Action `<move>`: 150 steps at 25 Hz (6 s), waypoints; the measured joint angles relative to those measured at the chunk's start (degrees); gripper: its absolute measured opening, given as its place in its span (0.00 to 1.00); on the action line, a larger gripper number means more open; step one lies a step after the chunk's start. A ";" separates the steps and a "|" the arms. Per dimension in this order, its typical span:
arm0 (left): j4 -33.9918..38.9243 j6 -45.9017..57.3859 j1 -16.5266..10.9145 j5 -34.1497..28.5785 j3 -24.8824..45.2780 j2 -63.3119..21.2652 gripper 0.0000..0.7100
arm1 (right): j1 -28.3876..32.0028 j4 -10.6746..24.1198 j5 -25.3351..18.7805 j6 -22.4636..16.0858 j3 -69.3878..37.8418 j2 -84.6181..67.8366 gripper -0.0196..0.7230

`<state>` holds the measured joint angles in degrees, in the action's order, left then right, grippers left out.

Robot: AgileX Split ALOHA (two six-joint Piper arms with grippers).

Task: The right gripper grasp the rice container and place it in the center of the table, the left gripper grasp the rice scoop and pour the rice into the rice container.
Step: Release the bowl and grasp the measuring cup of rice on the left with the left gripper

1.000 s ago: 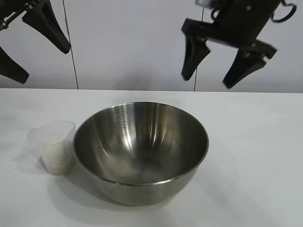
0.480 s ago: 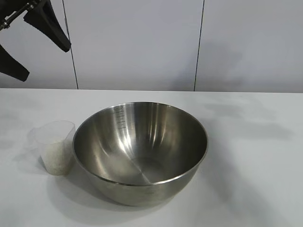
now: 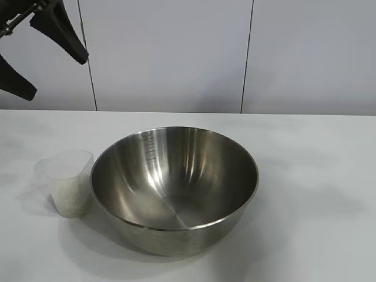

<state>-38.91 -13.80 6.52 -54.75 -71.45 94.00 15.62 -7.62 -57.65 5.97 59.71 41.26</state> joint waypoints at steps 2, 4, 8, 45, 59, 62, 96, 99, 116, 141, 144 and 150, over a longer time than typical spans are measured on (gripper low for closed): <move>0.00 0.00 0.00 0.00 0.00 0.00 0.94 | -1.40 0.78 2.02 -1.50 -4.87 -6.47 0.80; 0.00 0.00 0.00 0.00 0.00 0.00 0.94 | -3.13 1.51 2.12 -2.28 -9.98 -11.78 0.80; 0.00 0.00 0.00 0.00 0.00 0.00 0.94 | -4.38 4.36 0.56 -4.43 -19.41 -21.23 0.80; -0.11 0.00 0.00 2.98 0.00 0.00 0.94 | -5.22 5.85 -4.21 -5.50 -32.68 -42.27 0.80; -0.67 -15.09 0.10 21.92 3.98 -7.52 0.86 | -5.22 5.85 -4.21 -5.97 -32.68 -42.27 0.80; -1.15 -22.95 1.50 35.07 10.70 -14.19 0.86 | -5.22 5.85 -4.16 -5.97 -32.68 -42.27 0.80; 18.21 6.68 14.93 119.62 60.93 3.93 0.84 | -5.22 5.85 -4.29 -5.97 -32.68 -42.27 0.80; 18.30 6.81 14.93 119.62 61.00 6.55 0.84 | -5.22 5.85 -4.29 -5.97 -32.68 -42.29 0.80; 24.17 3.27 14.93 120.74 60.44 19.96 0.84 | -5.22 5.85 -4.29 -5.97 -32.68 -42.29 0.80; 26.24 0.10 10.69 120.79 52.42 23.89 0.84 | -5.22 5.85 -4.29 -5.97 -32.68 -42.29 0.80; 31.45 1.06 8.87 120.79 52.42 23.89 0.84 | -5.22 5.85 -4.29 -5.97 -32.68 -42.29 0.80; 34.49 1.50 8.70 120.79 51.81 23.90 0.84 | -5.22 5.85 -4.34 -5.97 -32.68 -42.29 0.80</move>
<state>-4.41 -12.29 15.22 66.04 -19.65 117.90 10.40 -1.77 -61.99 0.00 27.04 -1.04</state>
